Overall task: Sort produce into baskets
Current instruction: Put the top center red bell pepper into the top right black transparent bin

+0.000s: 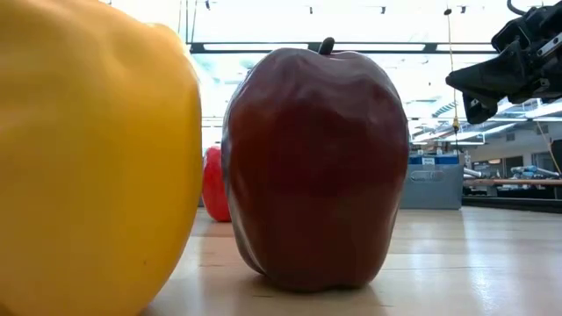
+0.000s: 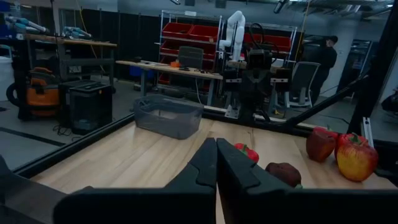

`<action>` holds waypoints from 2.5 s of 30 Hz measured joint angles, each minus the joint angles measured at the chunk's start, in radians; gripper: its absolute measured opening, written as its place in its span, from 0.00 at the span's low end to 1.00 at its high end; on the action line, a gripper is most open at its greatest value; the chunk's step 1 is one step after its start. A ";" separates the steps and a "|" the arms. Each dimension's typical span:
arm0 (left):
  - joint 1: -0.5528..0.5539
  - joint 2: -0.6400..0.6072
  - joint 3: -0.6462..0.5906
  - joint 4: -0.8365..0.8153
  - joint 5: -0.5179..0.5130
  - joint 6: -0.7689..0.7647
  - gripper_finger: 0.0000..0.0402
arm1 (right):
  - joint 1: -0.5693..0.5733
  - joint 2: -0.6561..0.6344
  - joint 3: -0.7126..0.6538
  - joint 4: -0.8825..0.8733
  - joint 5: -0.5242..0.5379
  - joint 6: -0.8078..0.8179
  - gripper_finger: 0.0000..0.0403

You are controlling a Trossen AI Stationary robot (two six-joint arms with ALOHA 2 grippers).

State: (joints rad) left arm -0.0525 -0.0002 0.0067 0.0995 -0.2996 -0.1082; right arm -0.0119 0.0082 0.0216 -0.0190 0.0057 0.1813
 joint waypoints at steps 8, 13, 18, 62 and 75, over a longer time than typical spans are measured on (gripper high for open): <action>0.000 0.000 0.003 0.054 -0.003 0.000 0.02 | 0.000 0.000 0.000 0.000 0.000 0.000 0.11; 0.000 0.000 0.006 0.103 -0.003 -0.109 0.02 | 0.000 0.000 0.000 0.015 0.009 -0.044 0.11; 0.000 0.000 0.006 0.153 -0.013 -0.301 0.02 | 0.000 0.000 0.000 0.172 0.027 0.030 0.11; 0.001 1.490 0.877 0.140 -0.041 -0.416 0.93 | -0.024 0.720 0.766 -0.456 0.364 0.421 0.81; 0.001 1.883 1.178 0.049 0.038 -0.264 0.99 | -0.023 0.729 0.836 -0.673 0.301 0.416 0.98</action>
State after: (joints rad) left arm -0.0517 1.8828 1.1846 0.1482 -0.2616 -0.3725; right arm -0.0345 0.7373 0.8577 -0.6919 0.3072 0.5977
